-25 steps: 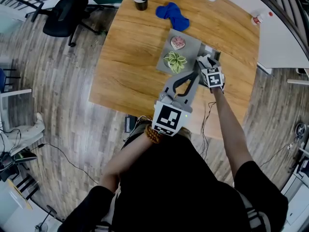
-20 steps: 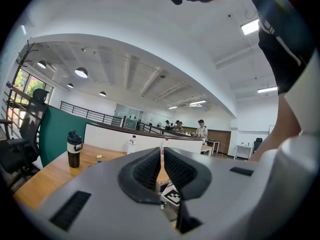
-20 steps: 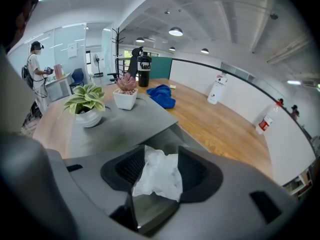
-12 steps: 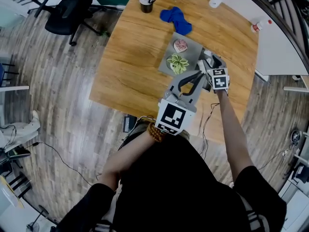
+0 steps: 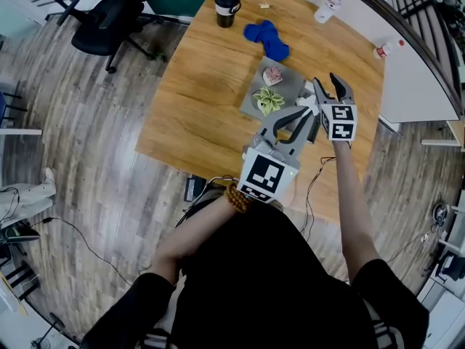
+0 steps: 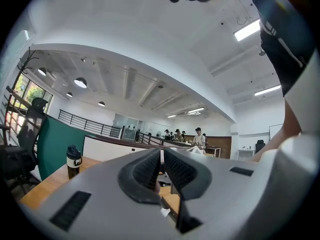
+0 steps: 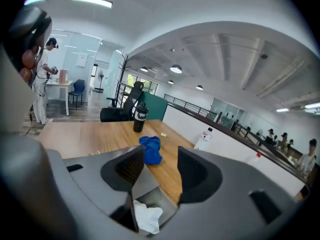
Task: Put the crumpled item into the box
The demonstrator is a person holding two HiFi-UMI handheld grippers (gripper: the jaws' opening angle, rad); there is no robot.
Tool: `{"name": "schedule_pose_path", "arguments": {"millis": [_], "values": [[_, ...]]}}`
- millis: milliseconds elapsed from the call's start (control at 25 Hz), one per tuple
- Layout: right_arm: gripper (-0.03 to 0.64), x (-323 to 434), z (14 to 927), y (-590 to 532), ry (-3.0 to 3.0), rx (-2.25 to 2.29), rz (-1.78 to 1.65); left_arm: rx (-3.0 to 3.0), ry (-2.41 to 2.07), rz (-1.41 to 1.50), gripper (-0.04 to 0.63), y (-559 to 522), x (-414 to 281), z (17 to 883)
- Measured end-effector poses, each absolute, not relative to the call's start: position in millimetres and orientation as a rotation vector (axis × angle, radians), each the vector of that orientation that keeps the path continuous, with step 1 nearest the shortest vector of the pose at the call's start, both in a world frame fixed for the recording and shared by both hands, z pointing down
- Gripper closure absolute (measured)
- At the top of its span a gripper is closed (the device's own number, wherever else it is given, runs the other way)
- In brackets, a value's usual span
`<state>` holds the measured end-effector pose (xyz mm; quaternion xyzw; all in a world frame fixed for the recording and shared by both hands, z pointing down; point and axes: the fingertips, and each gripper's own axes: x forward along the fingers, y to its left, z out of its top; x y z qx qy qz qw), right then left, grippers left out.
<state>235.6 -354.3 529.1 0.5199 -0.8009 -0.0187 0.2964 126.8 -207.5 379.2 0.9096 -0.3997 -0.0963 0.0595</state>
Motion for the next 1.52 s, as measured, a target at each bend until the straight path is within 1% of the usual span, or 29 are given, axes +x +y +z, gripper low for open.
{"name": "schedule_pose_path", "arguments": {"millis": [480, 760, 960, 1080, 1320, 1440, 1520], "values": [[0.4, 201, 392, -333, -2.229, 1.522, -0.351, 2.804, -1.185, -0.347, 0.557, -196, 127, 358], [0.416, 182, 336, -306, -2.278, 1.596, -0.444, 2.833, -1.188, -0.348, 0.557, -195, 127, 354], [0.436, 168, 299, -279, -2.335, 1.679, -0.52, 2.851, -1.162, -0.343, 0.557, -193, 135, 353], [0.465, 159, 280, -258, -2.354, 1.702, -0.601, 2.855, -1.154, -0.341, 0.557, -191, 137, 355], [0.488, 157, 253, -229, -2.365, 1.755, -0.709, 2.85, -1.186, -0.384, 0.557, -195, 132, 345], [0.529, 160, 248, -217, -2.378, 1.785, -0.739, 2.848, -1.189, -0.407, 0.557, -195, 132, 340], [0.535, 166, 247, -206, -2.361, 1.839, -0.776, 2.852, -1.192, -0.42, 0.557, -194, 132, 338]]}}
